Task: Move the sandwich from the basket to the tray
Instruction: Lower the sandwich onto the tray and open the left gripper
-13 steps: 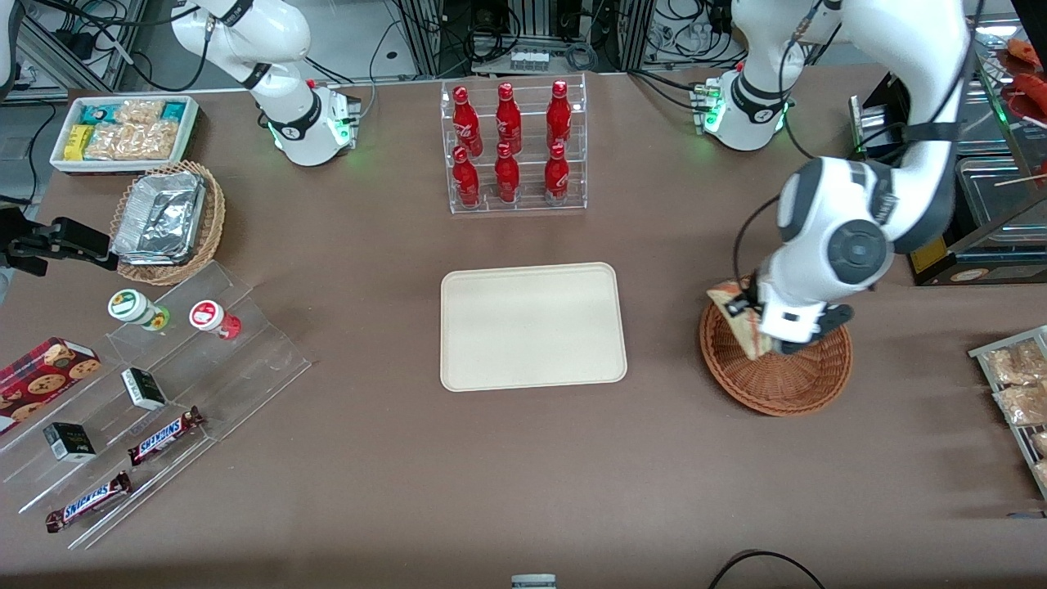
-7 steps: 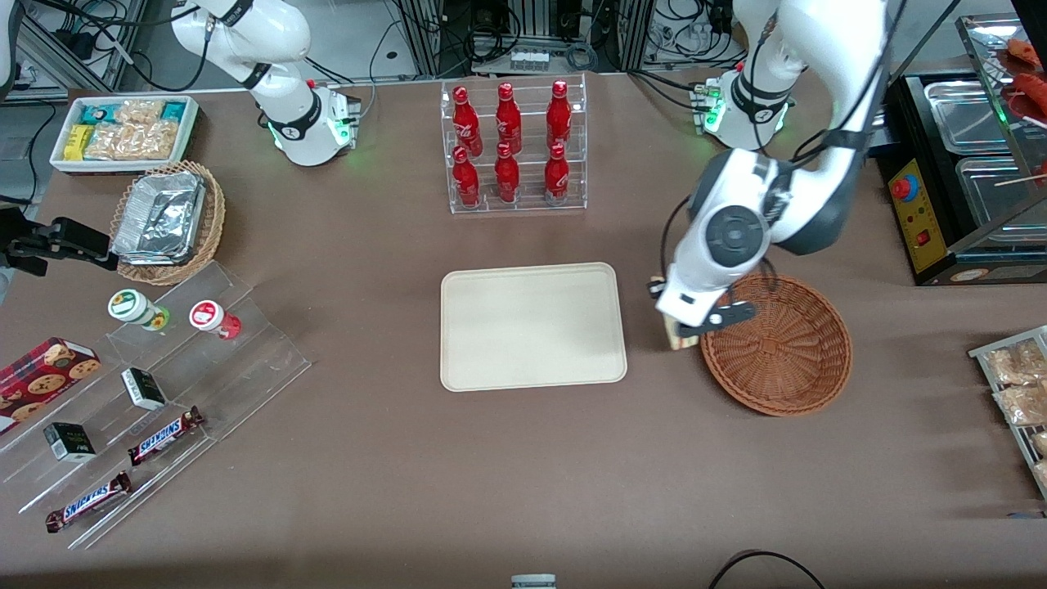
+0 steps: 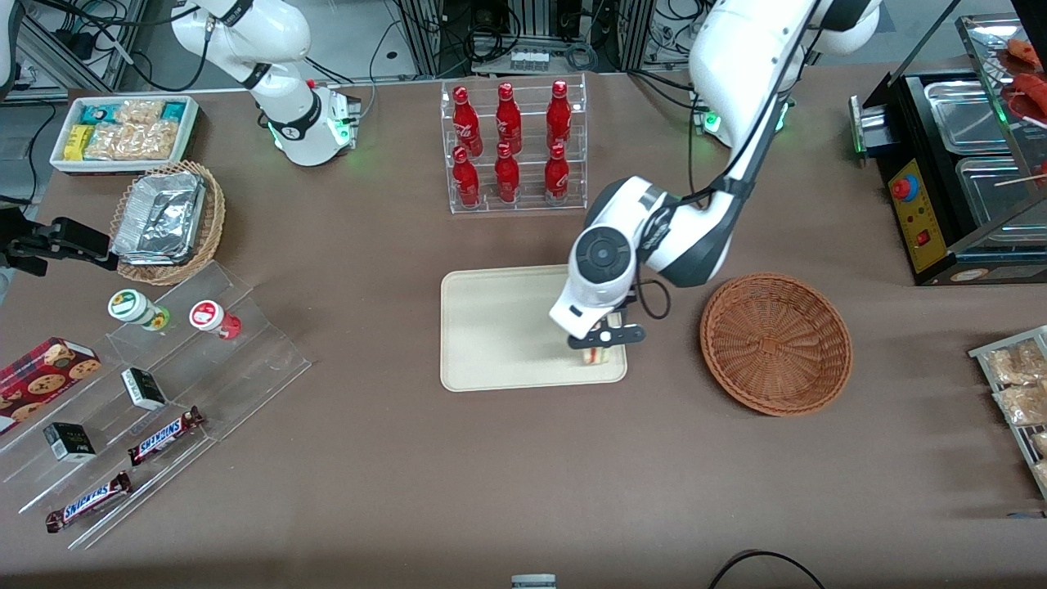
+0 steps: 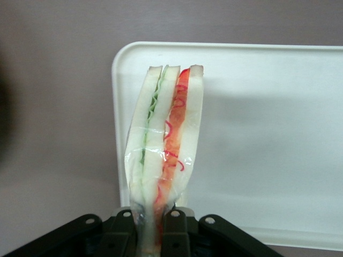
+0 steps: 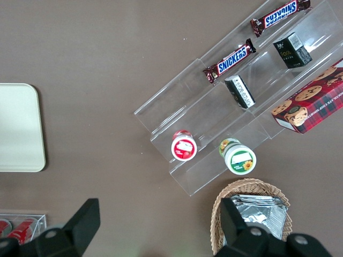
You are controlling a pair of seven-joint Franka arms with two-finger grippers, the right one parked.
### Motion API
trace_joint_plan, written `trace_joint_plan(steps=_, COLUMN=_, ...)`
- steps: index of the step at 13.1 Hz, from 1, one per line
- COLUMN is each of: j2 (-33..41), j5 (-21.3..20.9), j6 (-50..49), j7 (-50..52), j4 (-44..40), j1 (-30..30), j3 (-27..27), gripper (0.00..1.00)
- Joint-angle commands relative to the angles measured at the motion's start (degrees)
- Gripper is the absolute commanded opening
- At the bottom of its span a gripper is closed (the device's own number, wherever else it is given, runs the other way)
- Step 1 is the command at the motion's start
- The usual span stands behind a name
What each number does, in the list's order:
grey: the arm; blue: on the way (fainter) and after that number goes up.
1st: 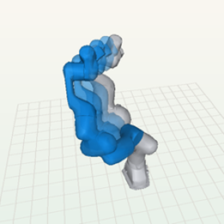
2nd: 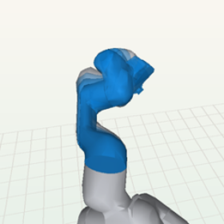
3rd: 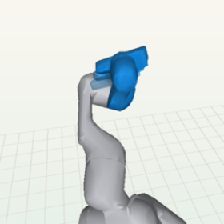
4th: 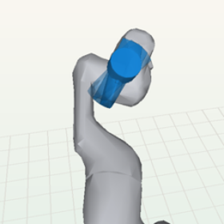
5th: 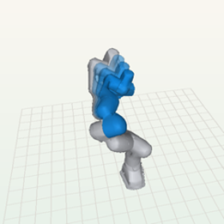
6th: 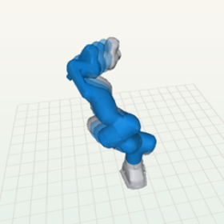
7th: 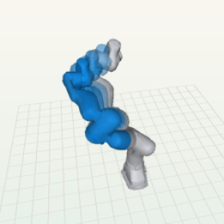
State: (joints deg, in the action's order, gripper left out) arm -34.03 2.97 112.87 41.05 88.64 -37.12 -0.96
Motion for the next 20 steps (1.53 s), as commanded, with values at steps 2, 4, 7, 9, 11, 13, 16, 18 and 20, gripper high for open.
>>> trace_joint_plan(steps=2, j2=-6.82, j5=2.48, j6=-0.90, j7=2.62, j4=-9.52, j1=-3.48, j3=0.43, gripper=0.00)
trace_joint_plan(steps=4, j2=-9.72, j5=2.48, j6=-0.81, j7=5.95, j4=-12.87, j1=-4.71, j3=0.43, gripper=0.00)
trace_joint_plan(steps=7, j2=-11.93, j5=2.48, j6=-0.81, j7=8.17, j4=-15.86, j1=-4.98, j3=-0.62, gripper=0.00)
trace_joint_plan(steps=9, j2=-12.55, j5=2.48, j6=-0.03, j7=9.13, j4=-16.22, j1=-4.98, j3=-0.80, gripper=0.00)
trace_joint_plan(steps=11, j2=-13.51, j5=2.57, j6=0.15, j7=10.36, j4=-16.83, j1=-4.98, j3=-1.15, gripper=0.00)
trace_joint_plan(steps=13, j2=-14.74, j5=2.48, j6=0.16, j7=11.50, j4=-17.80, j1=-4.98, j3=-1.33, gripper=0.00)
trace_joint_plan(steps=16, j2=-15.36, j5=2.57, j6=0.59, j7=11.77, j4=-17.80, j1=-4.98, j3=-1.50, gripper=0.46)
trace_joint_plan(steps=18, j2=-15.36, j5=2.48, j6=0.68, j7=11.77, j4=-17.80, j1=-5.07, j3=-1.50, gripper=1.00)
trace_joint_plan(steps=20, j2=-14.75, j5=2.40, j6=0.33, j7=11.86, j4=-17.89, j1=-4.98, j3=-1.50, gripper=1.00)
